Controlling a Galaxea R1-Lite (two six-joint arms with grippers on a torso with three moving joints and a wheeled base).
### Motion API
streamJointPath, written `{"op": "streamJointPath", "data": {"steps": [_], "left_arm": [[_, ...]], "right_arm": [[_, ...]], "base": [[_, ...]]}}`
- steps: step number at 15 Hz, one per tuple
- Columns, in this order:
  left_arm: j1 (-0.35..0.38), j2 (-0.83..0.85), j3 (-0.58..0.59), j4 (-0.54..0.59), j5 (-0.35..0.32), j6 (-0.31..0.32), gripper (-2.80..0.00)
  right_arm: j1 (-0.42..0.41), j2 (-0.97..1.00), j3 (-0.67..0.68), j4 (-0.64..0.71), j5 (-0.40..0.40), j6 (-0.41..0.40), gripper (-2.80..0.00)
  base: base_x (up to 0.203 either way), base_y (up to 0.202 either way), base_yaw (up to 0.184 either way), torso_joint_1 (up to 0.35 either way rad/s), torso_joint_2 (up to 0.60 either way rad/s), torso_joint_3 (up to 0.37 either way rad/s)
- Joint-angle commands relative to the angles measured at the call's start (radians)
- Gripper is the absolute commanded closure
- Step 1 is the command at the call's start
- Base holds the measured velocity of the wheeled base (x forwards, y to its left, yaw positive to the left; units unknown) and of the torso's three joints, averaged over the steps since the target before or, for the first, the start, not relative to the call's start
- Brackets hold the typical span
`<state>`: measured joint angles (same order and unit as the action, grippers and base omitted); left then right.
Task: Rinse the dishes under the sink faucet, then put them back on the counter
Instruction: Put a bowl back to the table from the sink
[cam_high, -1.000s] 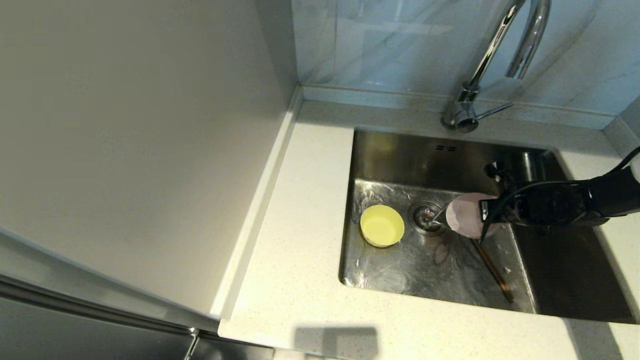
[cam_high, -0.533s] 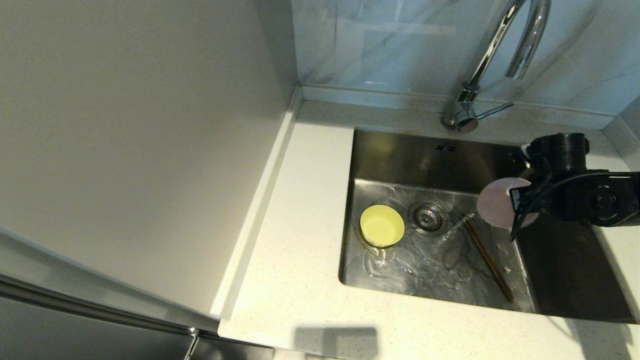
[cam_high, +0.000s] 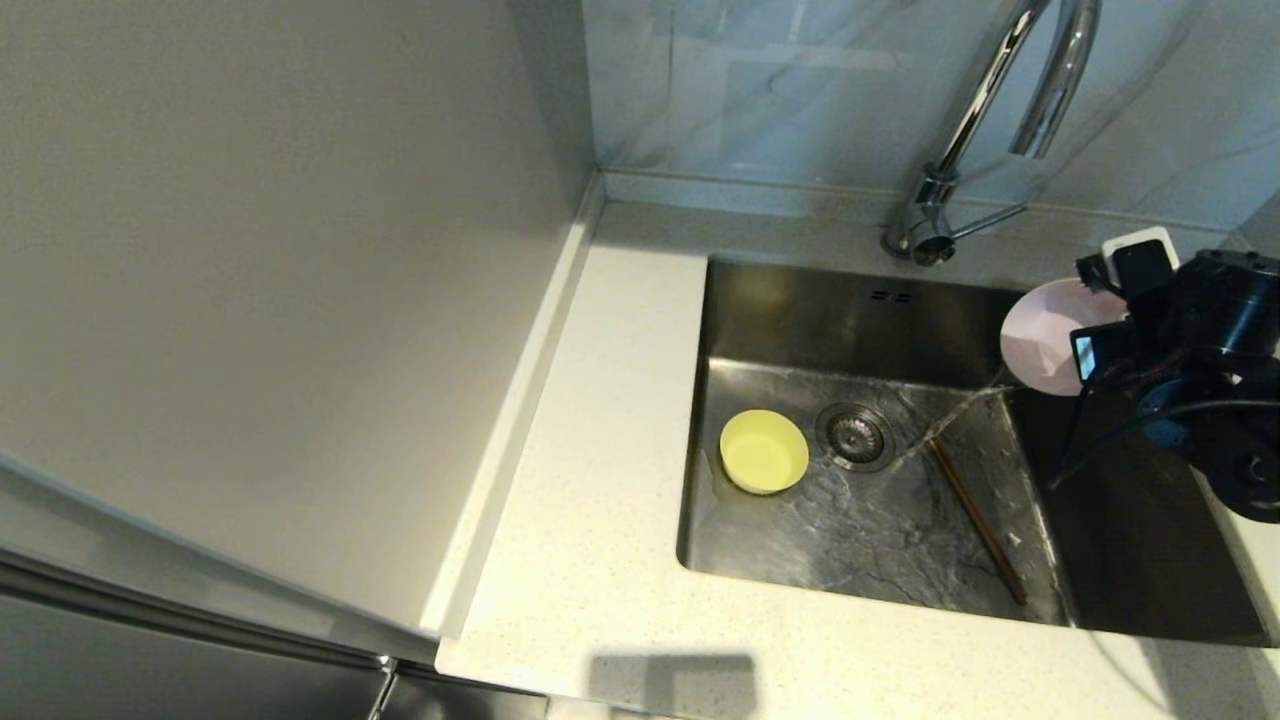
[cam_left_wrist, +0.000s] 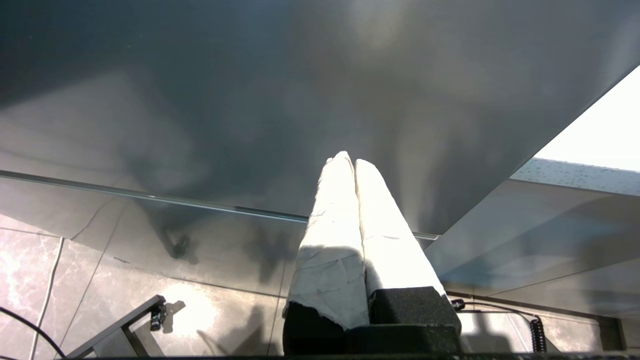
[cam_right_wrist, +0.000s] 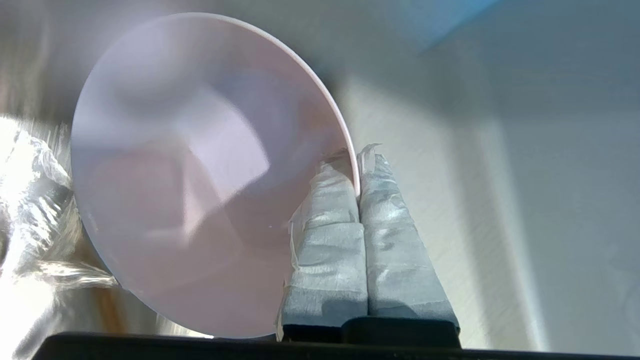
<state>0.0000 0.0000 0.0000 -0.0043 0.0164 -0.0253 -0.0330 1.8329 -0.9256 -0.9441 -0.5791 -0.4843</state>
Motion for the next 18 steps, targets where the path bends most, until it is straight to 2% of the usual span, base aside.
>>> {"op": "streamJointPath", "data": {"steps": [1, 6, 11, 17, 18], "left_arm": [[0.000, -0.003, 0.000, 0.000, 0.000, -0.001, 0.00], [0.000, -0.003, 0.000, 0.000, 0.000, -0.001, 0.00], [0.000, -0.003, 0.000, 0.000, 0.000, -0.001, 0.00], [0.000, -0.003, 0.000, 0.000, 0.000, -0.001, 0.00], [0.000, -0.003, 0.000, 0.000, 0.000, -0.001, 0.00]], "right_arm": [[-0.001, -0.006, 0.025, -0.210, -0.002, -0.025, 0.00], [-0.001, 0.008, 0.041, -0.573, -0.001, -0.083, 0.00], [-0.004, 0.012, 0.058, -0.586, 0.002, -0.082, 0.00], [-0.009, 0.041, -0.026, -0.586, 0.028, -0.078, 0.00], [-0.021, 0.031, -0.033, -0.586, 0.052, -0.077, 0.00]], "base": [[0.000, 0.000, 0.000, 0.000, 0.00, 0.000], [0.000, 0.000, 0.000, 0.000, 0.00, 0.000], [0.000, 0.000, 0.000, 0.000, 0.00, 0.000], [0.000, 0.000, 0.000, 0.000, 0.00, 0.000], [0.000, 0.000, 0.000, 0.000, 0.00, 0.000]]}}
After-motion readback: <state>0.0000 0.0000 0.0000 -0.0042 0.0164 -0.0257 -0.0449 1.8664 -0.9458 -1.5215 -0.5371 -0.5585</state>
